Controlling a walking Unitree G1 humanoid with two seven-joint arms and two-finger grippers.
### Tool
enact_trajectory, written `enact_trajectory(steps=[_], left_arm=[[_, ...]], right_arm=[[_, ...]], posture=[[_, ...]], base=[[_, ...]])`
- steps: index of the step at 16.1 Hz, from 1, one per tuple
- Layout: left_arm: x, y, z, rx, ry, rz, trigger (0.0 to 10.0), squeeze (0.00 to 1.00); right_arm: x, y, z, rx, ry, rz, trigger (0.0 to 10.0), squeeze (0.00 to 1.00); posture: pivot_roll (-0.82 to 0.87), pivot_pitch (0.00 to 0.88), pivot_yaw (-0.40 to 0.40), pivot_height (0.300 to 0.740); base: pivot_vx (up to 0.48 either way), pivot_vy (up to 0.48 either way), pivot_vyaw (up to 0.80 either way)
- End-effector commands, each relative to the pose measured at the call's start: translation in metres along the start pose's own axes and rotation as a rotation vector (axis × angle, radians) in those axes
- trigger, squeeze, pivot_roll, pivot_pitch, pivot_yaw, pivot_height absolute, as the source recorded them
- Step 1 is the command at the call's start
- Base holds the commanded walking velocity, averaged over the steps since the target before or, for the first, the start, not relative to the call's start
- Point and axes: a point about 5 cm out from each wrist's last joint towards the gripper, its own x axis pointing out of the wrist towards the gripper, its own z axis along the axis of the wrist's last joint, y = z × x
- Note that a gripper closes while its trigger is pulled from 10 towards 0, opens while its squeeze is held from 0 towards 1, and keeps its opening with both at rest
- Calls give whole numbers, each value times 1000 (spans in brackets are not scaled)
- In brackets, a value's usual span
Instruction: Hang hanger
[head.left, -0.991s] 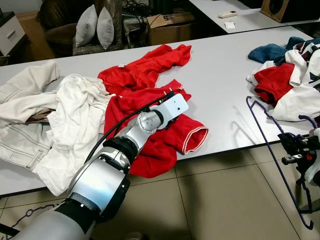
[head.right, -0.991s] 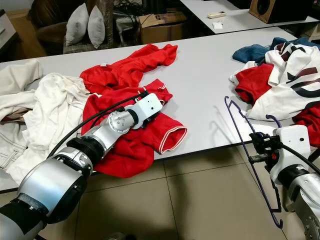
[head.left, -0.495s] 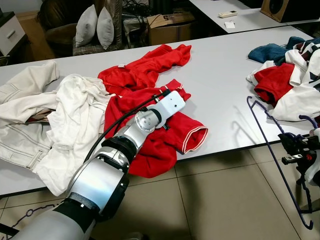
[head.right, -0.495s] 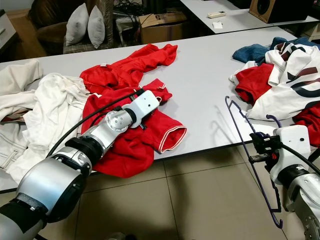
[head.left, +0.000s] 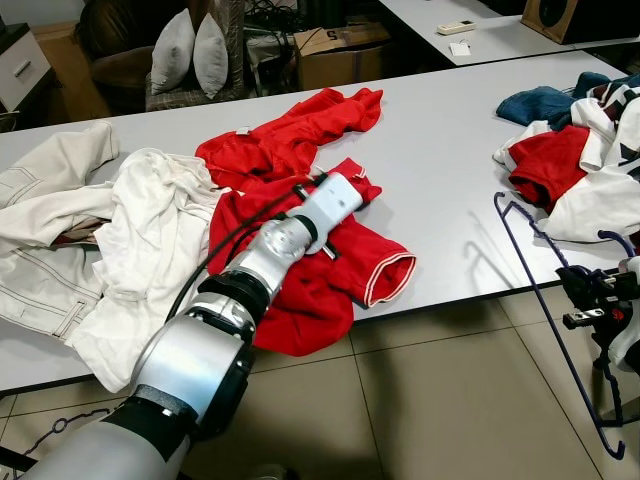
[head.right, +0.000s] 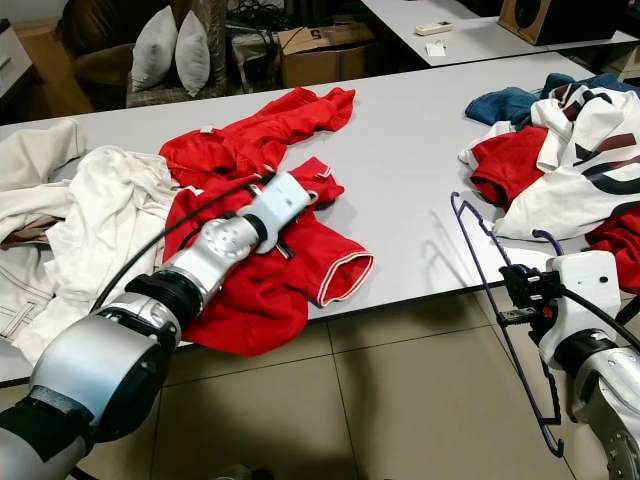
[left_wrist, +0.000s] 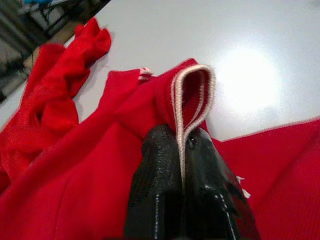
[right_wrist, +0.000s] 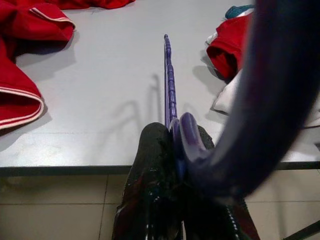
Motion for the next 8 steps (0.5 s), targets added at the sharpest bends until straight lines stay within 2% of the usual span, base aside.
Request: enact_trajectory(steps=[1,2,3,4,5,6,7,8], left_arm=[[0,10,5,-115,-14,16,0,0],[-1,12,8,-170,-29,19,0,0],[-2,24,17,-267,-83,27,0,0],[-3,27,20,-285,-100,27,0,0],[-6,40,31,-307,-159,24,0,0],[-18,71,57,-336,-311,15,0,0],[-20,75,61,-339,-332,13,0,0],[-32,95,80,-343,-448,-32,0,0]], right_arm=[[1,4,6,-6,-26,15,10000,0],[2,5,6,-6,-28,16,10000,0],[5,7,8,-5,-34,26,10000,0],[6,7,8,-5,-36,30,10000,0],[9,9,9,-5,-42,42,10000,0],[15,13,10,-1,-51,66,10000,0],[16,13,10,-1,-51,69,10000,0],[21,16,11,2,-55,89,10000,0]], posture=[[-175,0,120,740],[-171,0,118,740],[-161,0,113,740],[-161,0,113,740],[-147,0,104,740],[-117,0,85,740],[-111,0,81,740],[-75,0,58,740]], base=[[0,0,0],[0,0,0],[0,0,0],[0,0,0],[0,0,0],[0,0,0],[0,0,0],[0,0,0]])
